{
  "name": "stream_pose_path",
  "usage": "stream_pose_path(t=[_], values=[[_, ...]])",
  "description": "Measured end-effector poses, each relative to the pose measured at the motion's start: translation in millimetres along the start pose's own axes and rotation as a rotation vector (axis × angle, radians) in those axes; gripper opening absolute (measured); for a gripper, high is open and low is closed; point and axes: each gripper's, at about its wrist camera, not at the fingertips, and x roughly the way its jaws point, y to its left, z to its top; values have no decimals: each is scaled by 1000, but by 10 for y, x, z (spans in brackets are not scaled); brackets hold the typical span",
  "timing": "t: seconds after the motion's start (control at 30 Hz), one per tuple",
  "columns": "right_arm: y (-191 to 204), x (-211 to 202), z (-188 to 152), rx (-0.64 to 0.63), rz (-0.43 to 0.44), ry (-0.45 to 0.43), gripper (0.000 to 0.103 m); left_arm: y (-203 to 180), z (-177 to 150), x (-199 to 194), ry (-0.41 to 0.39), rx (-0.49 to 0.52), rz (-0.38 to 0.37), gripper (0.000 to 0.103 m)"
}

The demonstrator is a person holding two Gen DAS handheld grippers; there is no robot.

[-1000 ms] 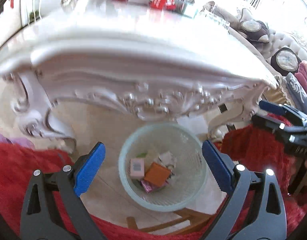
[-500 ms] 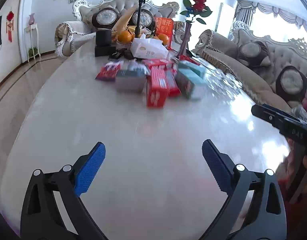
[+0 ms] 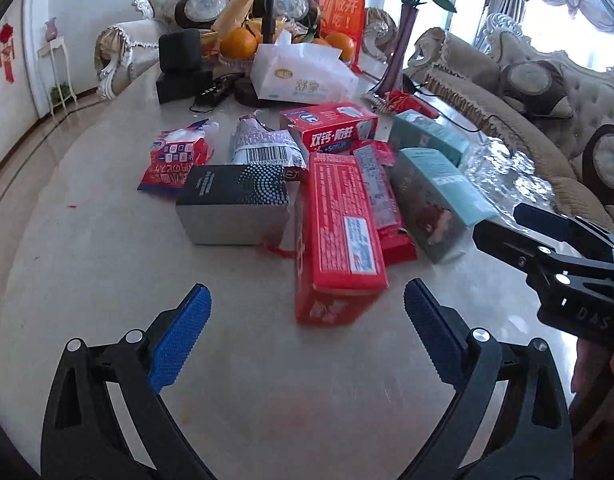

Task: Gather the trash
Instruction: 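Move both tools back over the table toward the red boxes, then grasp the red toothpaste box with left tool while right tool grasps teal box, then lower the red box and teal box into the wastebasket, opening both tools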

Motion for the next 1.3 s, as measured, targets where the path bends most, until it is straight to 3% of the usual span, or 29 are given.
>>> stream_pose_path(t=[0.23,0.43,0.47,0.53,0.6,0.67,0.7,0.87,1.07,1.2,1.3], values=[[48,198,104,-37,-31,33,73,-2,78,180,23,-10,54,95],[-21,293,121,-33,-64,42,73,20,96,301,64,-20,8,93],[-39,308,117,-30,-66,45,73,23,99,307,65,-22,3,90],[-78,351,117,-21,-53,57,72,30,111,319,64,-24,15,71],[-78,408,122,-26,-53,72,72,16,125,327,66,-17,31,61],[-73,449,123,-28,-47,88,66,10,137,325,71,-7,41,46],[-77,468,119,-19,-18,107,48,12,141,321,71,-5,44,42],[-107,227,-16,3,10,81,48,83,34,198,66,-11,32,41],[-197,-354,-295,65,61,0,48,95,-260,-372,-23,-39,-72,41],[-123,-1043,-684,45,140,-70,48,-9,-710,-1151,-116,16,-119,41],[-22,-1502,-1026,15,196,-94,48,-97,-1088,-1613,-134,59,-149,41]])
